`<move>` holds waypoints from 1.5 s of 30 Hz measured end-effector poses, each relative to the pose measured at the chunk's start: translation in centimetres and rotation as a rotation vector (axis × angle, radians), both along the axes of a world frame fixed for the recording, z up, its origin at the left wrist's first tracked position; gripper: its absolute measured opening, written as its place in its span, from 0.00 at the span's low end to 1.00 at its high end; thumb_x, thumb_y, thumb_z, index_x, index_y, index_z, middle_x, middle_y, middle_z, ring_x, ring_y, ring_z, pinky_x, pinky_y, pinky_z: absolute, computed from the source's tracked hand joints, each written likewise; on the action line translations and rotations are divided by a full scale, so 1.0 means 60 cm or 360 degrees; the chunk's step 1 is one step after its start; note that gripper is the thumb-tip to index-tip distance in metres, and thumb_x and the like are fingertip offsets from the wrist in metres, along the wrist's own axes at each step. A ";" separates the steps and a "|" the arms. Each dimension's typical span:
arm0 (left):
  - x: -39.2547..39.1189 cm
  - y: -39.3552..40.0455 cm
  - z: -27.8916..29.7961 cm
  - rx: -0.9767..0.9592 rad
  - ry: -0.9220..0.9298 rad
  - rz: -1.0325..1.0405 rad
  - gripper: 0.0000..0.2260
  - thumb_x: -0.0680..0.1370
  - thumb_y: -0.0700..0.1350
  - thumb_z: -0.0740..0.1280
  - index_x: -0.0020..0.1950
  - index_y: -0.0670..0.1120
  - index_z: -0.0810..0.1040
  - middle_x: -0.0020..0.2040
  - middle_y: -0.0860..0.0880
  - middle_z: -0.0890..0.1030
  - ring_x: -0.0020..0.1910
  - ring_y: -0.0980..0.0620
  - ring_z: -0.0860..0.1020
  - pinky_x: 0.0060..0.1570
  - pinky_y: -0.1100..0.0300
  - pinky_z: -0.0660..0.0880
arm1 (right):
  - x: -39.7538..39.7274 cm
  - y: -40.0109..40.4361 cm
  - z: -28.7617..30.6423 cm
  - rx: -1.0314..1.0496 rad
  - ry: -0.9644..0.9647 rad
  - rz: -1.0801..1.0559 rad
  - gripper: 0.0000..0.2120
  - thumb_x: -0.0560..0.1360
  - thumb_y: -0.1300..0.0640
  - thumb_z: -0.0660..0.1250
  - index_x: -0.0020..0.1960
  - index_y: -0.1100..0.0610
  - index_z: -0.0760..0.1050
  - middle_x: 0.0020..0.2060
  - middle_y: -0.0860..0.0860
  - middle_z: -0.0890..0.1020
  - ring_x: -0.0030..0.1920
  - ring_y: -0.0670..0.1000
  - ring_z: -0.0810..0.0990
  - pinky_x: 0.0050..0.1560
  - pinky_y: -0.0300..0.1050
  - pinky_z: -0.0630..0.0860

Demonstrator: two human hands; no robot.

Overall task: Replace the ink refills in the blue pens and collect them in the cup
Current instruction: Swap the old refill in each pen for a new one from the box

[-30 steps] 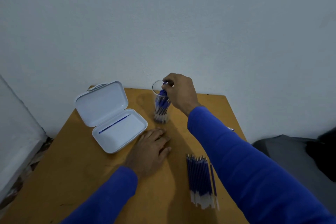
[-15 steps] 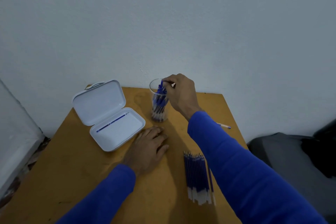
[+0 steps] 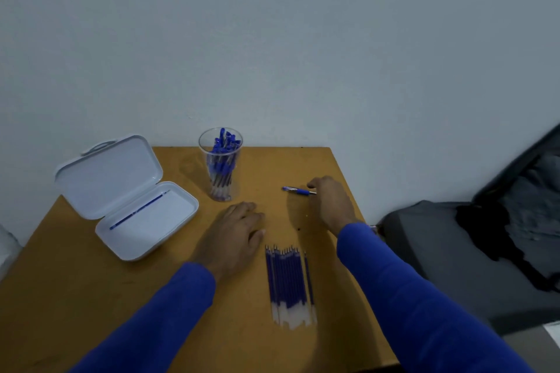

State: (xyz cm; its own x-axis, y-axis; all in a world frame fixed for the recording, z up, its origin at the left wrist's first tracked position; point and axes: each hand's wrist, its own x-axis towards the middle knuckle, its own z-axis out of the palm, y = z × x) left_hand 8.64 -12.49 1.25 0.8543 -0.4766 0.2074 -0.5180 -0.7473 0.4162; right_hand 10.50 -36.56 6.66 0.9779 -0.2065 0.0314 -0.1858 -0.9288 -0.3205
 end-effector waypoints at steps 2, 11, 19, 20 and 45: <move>0.005 -0.010 -0.005 -0.0011 -0.0001 -0.0012 0.19 0.83 0.55 0.61 0.73 0.51 0.74 0.75 0.53 0.68 0.74 0.53 0.64 0.73 0.54 0.65 | 0.000 -0.011 -0.014 -0.0059 0.0005 0.0069 0.21 0.80 0.68 0.64 0.71 0.54 0.75 0.63 0.54 0.78 0.58 0.56 0.79 0.60 0.50 0.79; 0.005 -0.012 -0.016 -0.0011 -0.0047 0.0031 0.17 0.83 0.55 0.60 0.69 0.52 0.76 0.73 0.53 0.70 0.71 0.53 0.66 0.70 0.50 0.69 | 0.004 -0.002 -0.054 -0.0072 -0.0087 0.0137 0.13 0.84 0.59 0.62 0.68 0.55 0.76 0.58 0.52 0.73 0.50 0.52 0.77 0.55 0.49 0.81; 0.005 -0.013 -0.020 -0.0012 -0.0040 0.0040 0.18 0.83 0.57 0.59 0.71 0.53 0.75 0.74 0.54 0.69 0.72 0.54 0.65 0.71 0.49 0.68 | 0.000 0.004 -0.053 -0.0094 -0.0085 0.0051 0.05 0.82 0.60 0.65 0.57 0.54 0.74 0.54 0.52 0.75 0.49 0.50 0.75 0.51 0.48 0.80; 0.005 -0.014 -0.020 -0.0003 -0.0037 0.0040 0.18 0.83 0.57 0.59 0.71 0.53 0.75 0.74 0.55 0.69 0.72 0.54 0.65 0.72 0.50 0.68 | -0.001 0.005 -0.054 -0.0102 -0.0081 0.0059 0.06 0.82 0.61 0.65 0.58 0.53 0.74 0.54 0.52 0.75 0.49 0.50 0.75 0.51 0.48 0.80; -0.128 0.081 0.038 -0.0733 0.0194 0.0268 0.07 0.83 0.48 0.64 0.48 0.53 0.80 0.44 0.58 0.81 0.45 0.60 0.79 0.43 0.64 0.76 | -0.134 0.192 0.045 0.1390 0.0024 0.0316 0.24 0.77 0.63 0.72 0.69 0.48 0.71 0.42 0.60 0.83 0.34 0.52 0.82 0.27 0.41 0.75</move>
